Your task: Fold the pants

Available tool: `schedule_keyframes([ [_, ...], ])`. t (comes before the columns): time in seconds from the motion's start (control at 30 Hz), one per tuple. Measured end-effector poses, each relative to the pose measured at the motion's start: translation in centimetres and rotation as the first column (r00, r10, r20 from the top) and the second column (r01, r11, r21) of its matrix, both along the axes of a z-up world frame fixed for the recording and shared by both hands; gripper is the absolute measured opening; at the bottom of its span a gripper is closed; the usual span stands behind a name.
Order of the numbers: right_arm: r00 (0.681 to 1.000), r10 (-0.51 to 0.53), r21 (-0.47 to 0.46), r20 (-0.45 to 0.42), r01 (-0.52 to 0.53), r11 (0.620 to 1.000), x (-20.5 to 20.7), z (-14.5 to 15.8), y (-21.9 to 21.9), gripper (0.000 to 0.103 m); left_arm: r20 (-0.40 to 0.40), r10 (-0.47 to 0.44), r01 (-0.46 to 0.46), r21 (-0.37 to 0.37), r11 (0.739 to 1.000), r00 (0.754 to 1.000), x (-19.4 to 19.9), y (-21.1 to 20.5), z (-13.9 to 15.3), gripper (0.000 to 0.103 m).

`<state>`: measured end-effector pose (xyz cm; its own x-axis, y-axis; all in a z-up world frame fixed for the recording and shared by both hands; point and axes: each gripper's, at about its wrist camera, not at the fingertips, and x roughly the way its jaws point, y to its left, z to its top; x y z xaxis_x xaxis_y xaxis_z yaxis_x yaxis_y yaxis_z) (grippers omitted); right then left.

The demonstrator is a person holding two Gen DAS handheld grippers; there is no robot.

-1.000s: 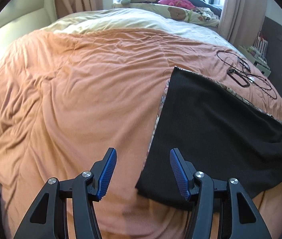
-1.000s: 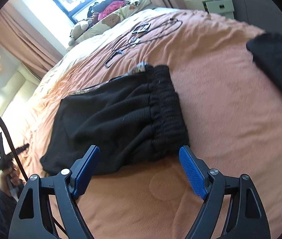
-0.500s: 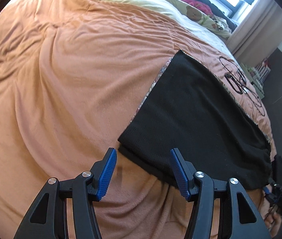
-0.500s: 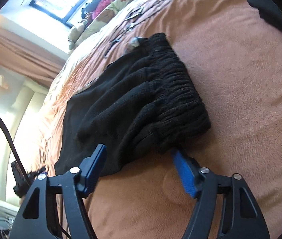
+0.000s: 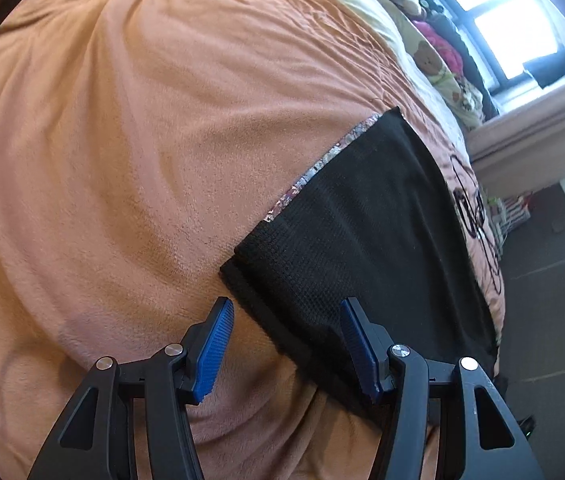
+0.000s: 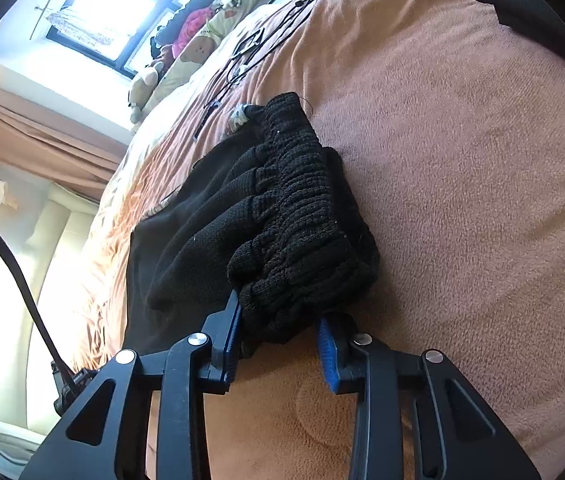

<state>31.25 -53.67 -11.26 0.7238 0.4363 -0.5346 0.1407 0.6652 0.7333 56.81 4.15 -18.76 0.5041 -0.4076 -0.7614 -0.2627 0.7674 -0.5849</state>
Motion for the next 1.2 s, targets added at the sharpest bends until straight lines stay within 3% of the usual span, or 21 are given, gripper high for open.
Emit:
schedule_keyframes([
  [0.2, 1.000, 0.004, 0.006, 0.000, -0.004, 1.000, 0.0, -0.1, -0.2, 0.031, 0.034, 0.064, -0.062, -0.058, 0.996, 0.997, 0.5, 0.7, -0.8, 0.058],
  [0.37, 1.000, -0.003, 0.012, 0.001, 0.003, 1.000, 0.3, -0.1, -0.1, 0.031, 0.065, 0.154, -0.141, -0.172, 0.975, 0.986, -0.1, 2.0, -1.9, 0.054],
  [0.43, 1.000, -0.011, 0.022, -0.003, 0.011, 1.000, 0.5, -0.3, -0.1, 0.031, 0.066, 0.161, -0.150, -0.148, 0.978, 0.985, -0.4, 2.1, -1.8, 0.045],
  [0.47, 1.000, -0.016, 0.026, -0.004, 0.016, 1.000, 0.5, -0.4, -0.1, 0.031, 0.064, 0.165, -0.155, -0.139, 0.978, 0.984, -0.4, 2.1, -1.8, 0.033],
  [0.5, 1.000, -0.021, 0.028, -0.003, 0.021, 0.999, 0.4, -0.5, -0.1, 0.031, 0.058, 0.162, -0.154, -0.122, 0.981, 0.985, -0.4, 2.0, -1.9, 0.012],
  [0.53, 1.000, -0.028, 0.025, 0.000, 0.028, 0.999, 0.3, -0.4, 0.1, 0.031, 0.056, 0.150, -0.143, -0.115, 0.983, 0.987, -0.2, 2.0, -1.9, 0.011],
  [0.63, 1.000, -0.028, 0.007, 0.013, 0.028, 1.000, 0.1, 0.1, 0.6, 0.024, 0.094, 0.143, -0.137, -0.068, 0.988, 0.985, -0.2, 2.0, -0.9, 0.010],
  [0.77, 0.999, -0.017, -0.012, 0.043, 0.018, 1.000, -0.3, 1.3, 1.0, 0.018, 0.129, 0.150, -0.141, -0.074, 0.987, 0.980, -0.5, 2.3, 0.7, 0.009],
  [1.2, 0.997, 0.033, -0.031, 0.072, -0.031, 0.999, -1.9, 3.1, 2.1, 0.015, 0.207, 0.169, -0.151, -0.099, 0.984, 0.964, -4.9, 4.9, 6.0, 0.008],
])
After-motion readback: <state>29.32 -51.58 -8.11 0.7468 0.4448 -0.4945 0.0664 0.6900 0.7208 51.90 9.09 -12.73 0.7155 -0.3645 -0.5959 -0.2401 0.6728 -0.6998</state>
